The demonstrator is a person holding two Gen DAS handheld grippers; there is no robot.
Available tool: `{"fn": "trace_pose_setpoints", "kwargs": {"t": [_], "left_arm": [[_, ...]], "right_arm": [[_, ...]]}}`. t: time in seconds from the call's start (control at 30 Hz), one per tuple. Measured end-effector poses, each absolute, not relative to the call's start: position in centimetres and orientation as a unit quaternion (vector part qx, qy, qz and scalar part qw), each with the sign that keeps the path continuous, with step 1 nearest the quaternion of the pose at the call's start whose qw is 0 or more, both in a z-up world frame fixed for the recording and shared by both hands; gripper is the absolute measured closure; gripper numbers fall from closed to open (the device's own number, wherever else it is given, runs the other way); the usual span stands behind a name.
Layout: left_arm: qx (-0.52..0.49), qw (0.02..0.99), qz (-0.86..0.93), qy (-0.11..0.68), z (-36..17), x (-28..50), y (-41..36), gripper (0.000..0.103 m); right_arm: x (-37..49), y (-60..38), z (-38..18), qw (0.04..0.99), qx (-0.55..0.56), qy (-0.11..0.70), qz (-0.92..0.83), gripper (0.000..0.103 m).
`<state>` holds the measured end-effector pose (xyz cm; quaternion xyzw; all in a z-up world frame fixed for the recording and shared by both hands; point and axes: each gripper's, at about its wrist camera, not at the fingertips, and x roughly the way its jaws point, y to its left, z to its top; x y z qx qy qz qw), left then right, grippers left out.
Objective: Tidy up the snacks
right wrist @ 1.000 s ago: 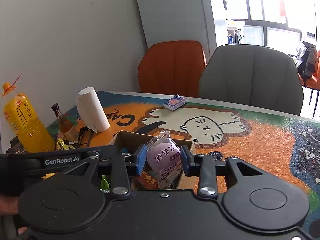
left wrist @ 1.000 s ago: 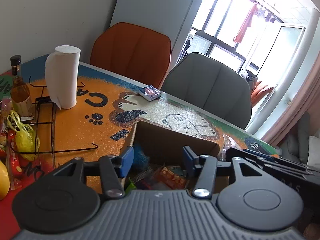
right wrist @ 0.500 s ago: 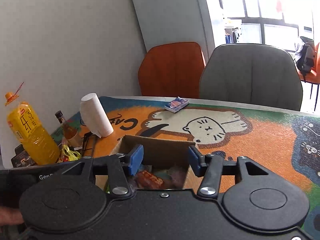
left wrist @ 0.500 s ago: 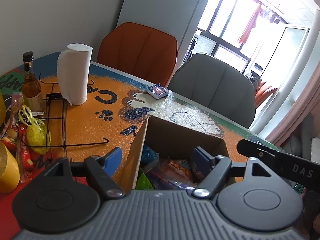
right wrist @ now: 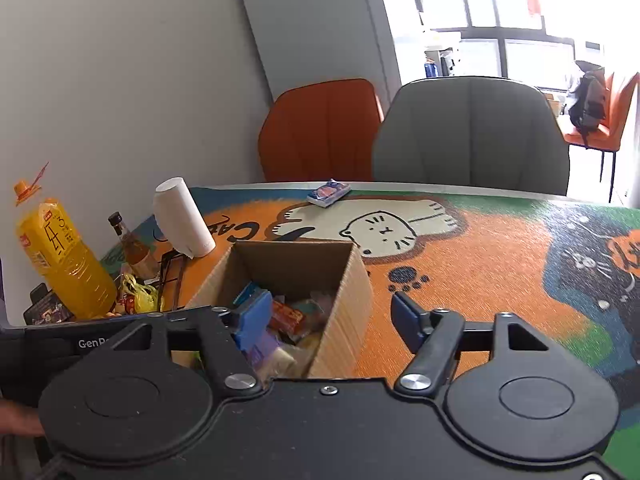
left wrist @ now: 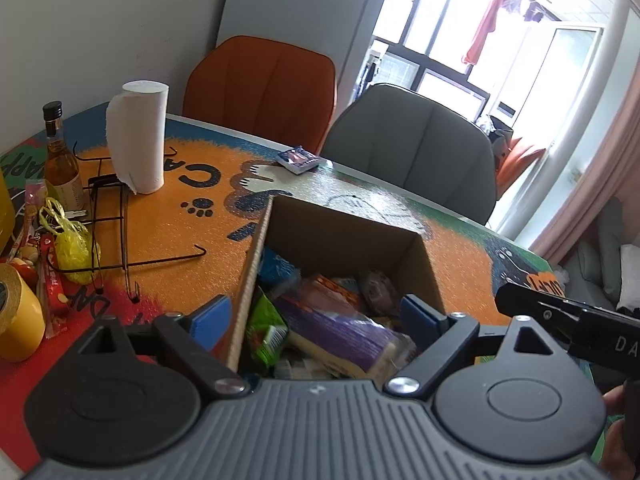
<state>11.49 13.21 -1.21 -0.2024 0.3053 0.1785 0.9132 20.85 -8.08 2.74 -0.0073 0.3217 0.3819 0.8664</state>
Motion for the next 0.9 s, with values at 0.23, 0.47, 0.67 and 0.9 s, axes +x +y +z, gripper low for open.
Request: {"fn": "trace_pose_setpoints", "kwargs": {"t": [0.23, 0.47, 0.67, 0.9], "left_arm": [[-0.191, 0.918, 0.166, 0.305, -0.9, 10.6, 11.4, 0.001], [-0.179, 0.923, 0.15, 0.305, -0.6, 9.6, 9.9, 0.0], [-0.165, 0.928, 0.139, 0.304, -0.1, 8.5, 8.7, 0.0], [-0.148, 0.935, 0.12, 0.3, 0.6, 6.8, 6.9, 0.0]], "right_arm": [[19.6, -11.0, 2.9, 0.875, 0.008, 0.318, 0.365, 0.022], [18.2, -13.9, 3.2, 0.887, 0.023, 0.308, 0.343, 0.004], [17.1, -15.9, 3.5, 0.894, 0.034, 0.307, 0.326, 0.0], [15.1, -18.0, 3.8, 0.902, 0.037, 0.302, 0.307, 0.0]]}}
